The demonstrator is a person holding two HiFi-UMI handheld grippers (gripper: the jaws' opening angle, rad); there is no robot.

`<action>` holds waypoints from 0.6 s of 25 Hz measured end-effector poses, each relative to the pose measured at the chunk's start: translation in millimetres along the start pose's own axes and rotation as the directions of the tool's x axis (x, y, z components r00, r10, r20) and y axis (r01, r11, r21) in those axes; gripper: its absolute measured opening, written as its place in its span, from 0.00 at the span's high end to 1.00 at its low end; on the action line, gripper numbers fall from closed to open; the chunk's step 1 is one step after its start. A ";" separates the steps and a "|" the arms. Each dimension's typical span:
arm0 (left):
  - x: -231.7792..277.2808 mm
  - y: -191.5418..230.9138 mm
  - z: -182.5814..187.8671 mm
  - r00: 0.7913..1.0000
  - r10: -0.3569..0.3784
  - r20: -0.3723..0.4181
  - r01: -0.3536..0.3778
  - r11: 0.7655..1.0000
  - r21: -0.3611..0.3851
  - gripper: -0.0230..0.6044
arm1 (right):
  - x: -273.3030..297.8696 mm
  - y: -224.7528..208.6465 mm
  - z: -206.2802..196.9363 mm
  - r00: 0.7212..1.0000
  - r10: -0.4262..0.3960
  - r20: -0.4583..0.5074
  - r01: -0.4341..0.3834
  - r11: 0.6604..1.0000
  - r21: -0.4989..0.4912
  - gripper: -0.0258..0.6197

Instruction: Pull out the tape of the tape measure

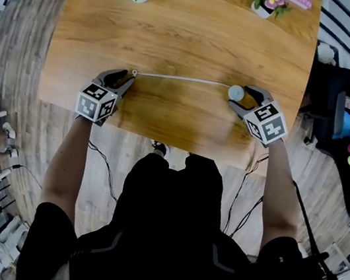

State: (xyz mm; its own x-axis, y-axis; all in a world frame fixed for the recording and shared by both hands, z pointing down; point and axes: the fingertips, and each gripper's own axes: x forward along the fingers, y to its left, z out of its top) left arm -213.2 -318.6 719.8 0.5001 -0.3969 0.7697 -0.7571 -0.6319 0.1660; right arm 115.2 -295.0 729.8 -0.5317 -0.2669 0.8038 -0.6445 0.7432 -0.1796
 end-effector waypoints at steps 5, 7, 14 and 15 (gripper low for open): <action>-35.2 -12.2 25.6 0.996 0.025 0.086 -0.027 0.999 0.024 0.75 | -28.0 8.5 16.2 0.998 -0.029 0.051 0.028 0.999 0.027 0.52; -52.6 -17.7 43.9 0.988 0.036 0.149 -0.039 0.999 0.021 0.75 | -45.7 11.3 31.1 0.994 -0.052 0.095 0.047 0.998 0.048 0.52; -114.7 -41.4 107.2 0.940 0.052 0.336 -0.048 0.999 -0.020 0.75 | -113.3 28.6 91.5 0.961 -0.153 0.232 0.153 0.988 0.018 0.56; -125.6 -46.3 115.8 0.931 0.057 0.361 -0.056 0.998 -0.013 0.75 | -124.6 31.2 100.1 0.952 -0.172 0.255 0.174 0.985 0.015 0.56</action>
State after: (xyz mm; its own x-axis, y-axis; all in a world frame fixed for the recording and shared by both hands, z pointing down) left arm -192.4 -316.6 544.0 0.5738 -0.6460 0.5033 -0.7895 -0.5997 0.1304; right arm 106.4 -300.0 567.2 -0.5354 -0.5378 0.6513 -0.7350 0.6765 -0.0456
